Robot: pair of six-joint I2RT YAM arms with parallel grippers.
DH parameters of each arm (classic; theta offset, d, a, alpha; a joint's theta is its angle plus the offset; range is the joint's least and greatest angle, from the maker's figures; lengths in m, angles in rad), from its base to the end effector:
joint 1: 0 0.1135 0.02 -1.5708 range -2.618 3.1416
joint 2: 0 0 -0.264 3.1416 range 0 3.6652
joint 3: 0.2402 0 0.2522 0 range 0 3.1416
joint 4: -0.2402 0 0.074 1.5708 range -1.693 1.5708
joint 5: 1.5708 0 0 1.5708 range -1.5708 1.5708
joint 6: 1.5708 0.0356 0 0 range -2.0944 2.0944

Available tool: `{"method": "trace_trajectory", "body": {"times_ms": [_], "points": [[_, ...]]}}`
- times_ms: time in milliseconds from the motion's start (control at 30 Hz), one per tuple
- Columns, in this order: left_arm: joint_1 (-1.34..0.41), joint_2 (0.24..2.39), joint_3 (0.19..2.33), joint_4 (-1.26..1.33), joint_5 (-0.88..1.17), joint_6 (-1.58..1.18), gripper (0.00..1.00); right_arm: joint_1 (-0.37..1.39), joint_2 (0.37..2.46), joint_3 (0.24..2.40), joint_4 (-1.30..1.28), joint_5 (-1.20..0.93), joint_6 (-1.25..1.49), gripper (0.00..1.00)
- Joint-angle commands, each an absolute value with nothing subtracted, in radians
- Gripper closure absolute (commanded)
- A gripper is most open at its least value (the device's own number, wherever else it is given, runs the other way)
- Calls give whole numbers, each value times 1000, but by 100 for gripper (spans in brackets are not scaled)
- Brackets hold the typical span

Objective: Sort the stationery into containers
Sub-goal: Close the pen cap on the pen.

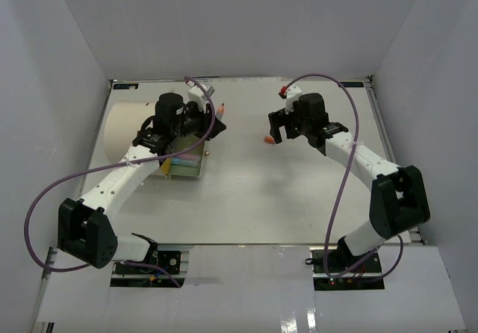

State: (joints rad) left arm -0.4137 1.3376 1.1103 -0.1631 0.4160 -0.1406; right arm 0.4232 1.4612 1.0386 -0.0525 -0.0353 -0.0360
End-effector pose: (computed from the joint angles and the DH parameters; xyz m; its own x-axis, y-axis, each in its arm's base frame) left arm 0.2778 -0.1377 0.3331 -0.4445 0.0552 -0.8941 0.6541 0.7020 -0.2819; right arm 0.3064 0.1394 0.2800 -0.4010 -0.2201 -0.8893 -0.4538 0.8910 -0.0159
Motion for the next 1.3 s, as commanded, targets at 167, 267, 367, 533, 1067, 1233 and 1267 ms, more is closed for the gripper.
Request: {"method": "trace_trajectory", "body": {"times_ms": [167,267,367,533,1067,1233,1267], "points": [[-417,1301,1075,-222,465,-51,100,422,1794,1356,-314,-221,-379,9],[-419,1298,1069,-221,476,-60,100,423,1876,1428,-350,-221,-403,14],[-417,1292,1074,-224,445,-66,100,439,1937,1488,-370,-203,-431,19],[-417,1287,1075,-232,428,-64,100,471,2025,1560,-388,-140,-480,26],[-417,1272,1072,-233,422,-57,100,506,2172,1678,-492,-3,-549,41],[-417,1270,1072,-235,433,-60,100,512,2186,1683,-499,32,-548,48],[-417,1270,1074,-235,433,-58,100,512,2187,1684,-508,37,-545,49]]}}
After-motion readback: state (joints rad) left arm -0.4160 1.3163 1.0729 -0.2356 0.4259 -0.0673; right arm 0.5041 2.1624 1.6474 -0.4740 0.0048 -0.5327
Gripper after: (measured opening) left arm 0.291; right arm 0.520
